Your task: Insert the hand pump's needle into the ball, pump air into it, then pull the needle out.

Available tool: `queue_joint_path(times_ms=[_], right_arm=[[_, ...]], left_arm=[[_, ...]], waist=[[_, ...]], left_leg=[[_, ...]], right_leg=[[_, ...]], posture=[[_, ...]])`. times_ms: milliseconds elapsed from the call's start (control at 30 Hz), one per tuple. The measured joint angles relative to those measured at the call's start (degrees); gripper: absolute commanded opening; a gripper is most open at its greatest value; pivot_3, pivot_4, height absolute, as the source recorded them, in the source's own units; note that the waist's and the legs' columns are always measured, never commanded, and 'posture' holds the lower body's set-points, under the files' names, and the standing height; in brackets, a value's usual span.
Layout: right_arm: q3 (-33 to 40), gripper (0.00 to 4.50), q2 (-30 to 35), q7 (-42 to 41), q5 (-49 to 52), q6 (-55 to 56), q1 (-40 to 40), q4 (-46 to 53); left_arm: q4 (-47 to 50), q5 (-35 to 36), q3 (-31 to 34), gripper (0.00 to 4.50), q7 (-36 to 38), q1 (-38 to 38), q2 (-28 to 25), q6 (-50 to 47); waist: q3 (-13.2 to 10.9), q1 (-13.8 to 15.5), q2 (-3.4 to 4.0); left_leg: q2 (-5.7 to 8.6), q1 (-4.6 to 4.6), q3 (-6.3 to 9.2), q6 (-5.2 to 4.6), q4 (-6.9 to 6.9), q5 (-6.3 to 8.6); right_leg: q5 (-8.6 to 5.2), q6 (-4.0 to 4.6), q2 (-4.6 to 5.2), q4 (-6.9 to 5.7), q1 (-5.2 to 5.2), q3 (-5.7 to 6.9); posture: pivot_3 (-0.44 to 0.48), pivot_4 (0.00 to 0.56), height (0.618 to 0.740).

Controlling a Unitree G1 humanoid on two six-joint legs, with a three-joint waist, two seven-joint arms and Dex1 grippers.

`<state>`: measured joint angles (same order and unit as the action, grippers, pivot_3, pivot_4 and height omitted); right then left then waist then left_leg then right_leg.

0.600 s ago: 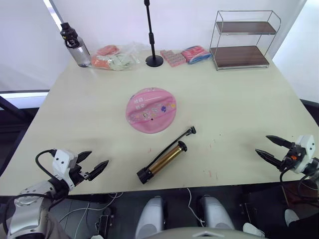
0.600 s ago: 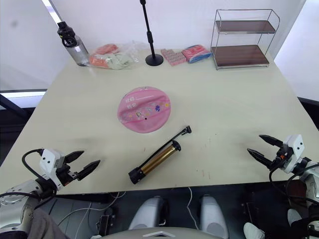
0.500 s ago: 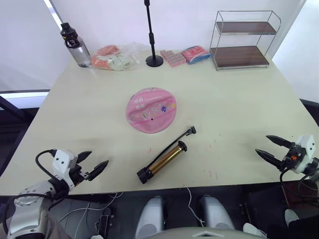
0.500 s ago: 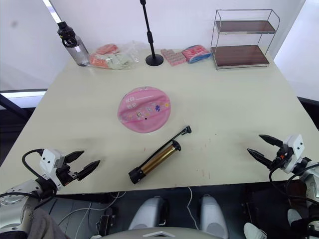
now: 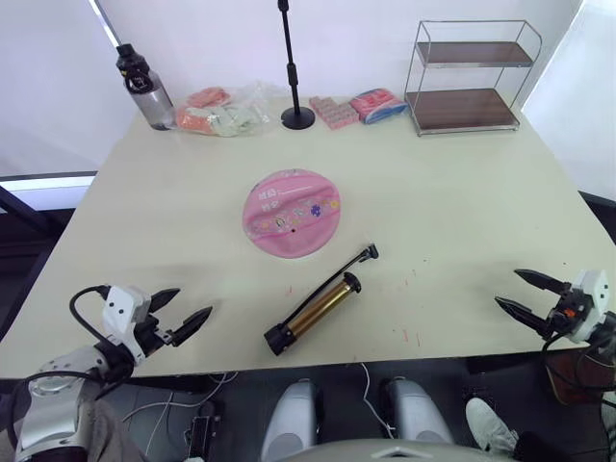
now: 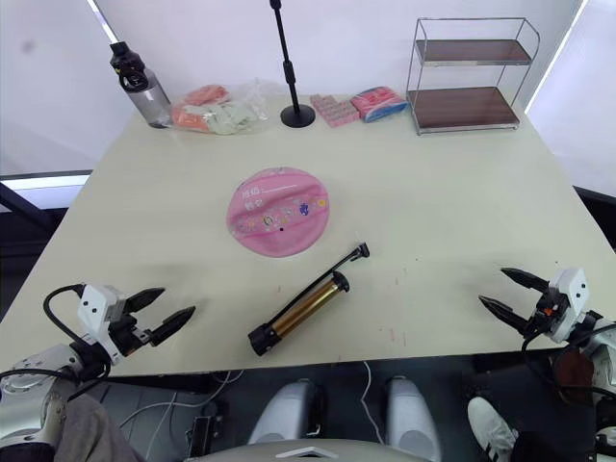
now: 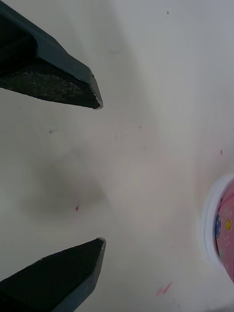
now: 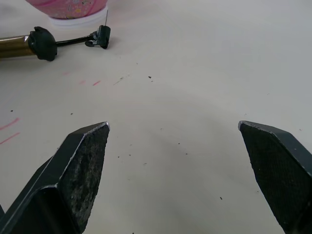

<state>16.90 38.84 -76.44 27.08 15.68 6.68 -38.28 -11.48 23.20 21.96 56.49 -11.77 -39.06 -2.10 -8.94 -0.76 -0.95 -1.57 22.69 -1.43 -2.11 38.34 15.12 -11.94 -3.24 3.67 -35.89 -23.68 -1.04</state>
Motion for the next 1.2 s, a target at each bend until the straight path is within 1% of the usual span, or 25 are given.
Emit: queue_joint_path(times_ms=[133,200,267,367,433,500,567,600,633,667,833,867,933,1000,1033,1200], right_arm=[[0.0,4.45,0.0,-3.5,0.8,-0.2,0.8,0.0],[0.0,4.45,0.0,-6.5,2.4,-1.2,0.7,2.0],[0.0,4.45,0.0,-7.8,2.9,-2.1,0.5,3.7],[0.0,4.45,0.2,-9.3,4.6,-4.9,-0.4,8.0],[0.0,4.45,1.0,-10.2,5.4,-7.6,-1.4,12.6],[0.0,4.45,1.5,-10.4,5.9,-8.7,-1.9,14.2],[-0.1,4.45,2.0,-10.8,6.9,-11.7,-2.9,18.4],[-0.3,4.45,2.1,-10.7,7.3,-12.9,-2.9,20.4],[-0.3,4.45,2.1,-10.7,7.4,-13.4,-2.9,21.1],[-0.3,4.45,2.1,-10.3,8.1,-15.1,-3.0,23.8],[-0.2,4.45,2.4,-8.7,9.4,-18.1,-4.0,30.1],[-0.2,4.50,2.4,-8.3,9.5,-18.4,-4.2,31.1],[-0.2,4.50,2.3,-7.3,9.5,-19.2,-5.2,33.3],[-0.2,4.50,2.2,-6.3,9.7,-19.6,-6.1,34.9],[-0.2,4.50,2.2,-6.1,9.8,-19.7,-6.3,35.5],[-0.1,4.50,1.5,-4.1,10.2,-20.3,-8.1,38.3]], left_arm=[[3.4,1.5,-0.1,4.50,1.9,-0.9,0.0,-1.2],[7.6,3.2,-0.3,4.50,2.5,-2.1,0.0,-3.9],[10.2,4.1,-0.6,4.50,2.3,-2.2,0.1,-5.6],[15.5,5.0,-2.1,4.50,0.7,-2.1,0.6,-9.2],[19.3,5.3,-3.6,4.50,-1.7,-1.1,1.7,-11.9],[20.2,5.4,-4.2,4.50,-2.8,-0.5,2.4,-12.7],[22.5,4.9,-6.7,4.50,-6.0,1.0,4.2,-14.9],[23.7,4.5,-9.1,4.50,-7.3,2.0,5.1,-16.2],[24.3,4.3,-9.9,4.50,-7.9,2.3,5.3,-16.9],[25.9,3.7,-12.8,4.50,-9.8,3.5,6.3,-19.3],[26.6,1.1,-17.9,4.50,-14.0,8.0,7.1,-23.9],[26.6,0.5,-18.7,4.10,-14.7,8.9,7.5,-24.5],[26.6,-0.5,-20.6,3.71,-15.8,10.8,8.4,-25.4],[26.4,-1.8,-22.2,2.70,-16.9,12.5,9.1,-26.0],[26.4,-2.3,-22.9,2.35,-16.9,13.1,9.2,-26.0],[24.9,-4.3,-26.7,2.35,-16.7,15.0,9.7,-26.1]], waist=[[0.0,0.0,0.00],[0.0,0.1,0.01],[0.0,0.1,0.01],[0.0,0.2,0.03],[0.0,0.2,0.04],[0.0,0.2,0.04],[0.0,0.3,0.05],[0.0,0.3,0.06],[0.0,0.3,0.05],[0.0,0.3,0.06],[0.0,0.4,0.06],[0.0,0.4,0.06],[0.0,0.5,0.05],[0.0,0.6,0.05],[0.0,0.6,0.05],[0.0,0.6,0.05]], left_leg=[[-0.01,0.00,0.02,0.00,0.00,0.00],[-0.02,0.00,0.02,0.00,0.00,0.00],[-0.03,0.00,0.03,0.00,0.01,0.00],[-0.02,0.01,0.03,0.00,0.01,0.00],[-0.01,0.01,0.03,0.00,0.01,0.00],[0.01,0.01,0.04,0.00,0.01,0.00],[0.06,0.01,0.06,0.00,0.02,0.00],[0.11,0.00,0.04,0.00,0.04,0.00],[0.18,0.00,0.05,0.00,0.04,0.00],[0.19,0.01,0.06,0.00,0.04,0.00],[0.21,0.02,0.14,0.00,0.04,0.00],[0.21,0.02,0.14,0.00,0.04,0.00],[0.23,0.03,0.13,0.00,0.06,0.00],[0.24,0.04,0.13,0.00,0.06,0.00],[0.24,0.04,0.14,0.00,0.06,0.00],[0.24,0.04,0.14,0.00,0.06,0.00]], right_leg=[[0.00,0.00,0.00,0.00,0.00,0.01],[0.00,0.00,0.01,0.00,0.00,0.00],[0.00,0.00,0.01,0.00,0.01,0.01],[0.00,0.00,0.02,0.00,0.01,0.01],[0.00,-0.01,0.01,0.00,0.01,0.01],[0.00,-0.01,0.00,-0.01,0.01,0.01],[0.01,-0.01,-0.02,-0.01,0.03,0.02],[0.01,-0.02,-0.02,-0.01,0.04,0.01],[0.01,-0.02,-0.03,-0.01,0.04,0.01],[0.01,-0.02,-0.03,-0.02,0.04,0.01],[0.00,-0.02,-0.10,-0.02,0.05,0.04],[0.01,-0.02,-0.10,-0.02,0.06,0.03],[0.00,-0.02,-0.09,-0.02,0.06,0.02],[0.00,-0.03,-0.09,-0.02,0.06,0.02],[0.00,-0.02,-0.09,-0.02,0.06,0.02],[0.00,-0.02,-0.10,-0.02,0.06,0.02]], posture=[[0.000,0.150,0.740],[0.000,0.150,0.740],[0.000,0.150,0.740],[0.000,0.150,0.740],[0.000,0.150,0.740],[0.000,0.150,0.740],[0.000,0.150,0.740],[0.000,0.150,0.740],[0.000,0.150,0.740],[0.000,0.150,0.740],[0.000,0.150,0.740],[0.000,0.150,0.740],[0.000,0.150,0.740],[0.000,0.150,0.740],[0.000,0.150,0.740],[0.000,0.150,0.740]])
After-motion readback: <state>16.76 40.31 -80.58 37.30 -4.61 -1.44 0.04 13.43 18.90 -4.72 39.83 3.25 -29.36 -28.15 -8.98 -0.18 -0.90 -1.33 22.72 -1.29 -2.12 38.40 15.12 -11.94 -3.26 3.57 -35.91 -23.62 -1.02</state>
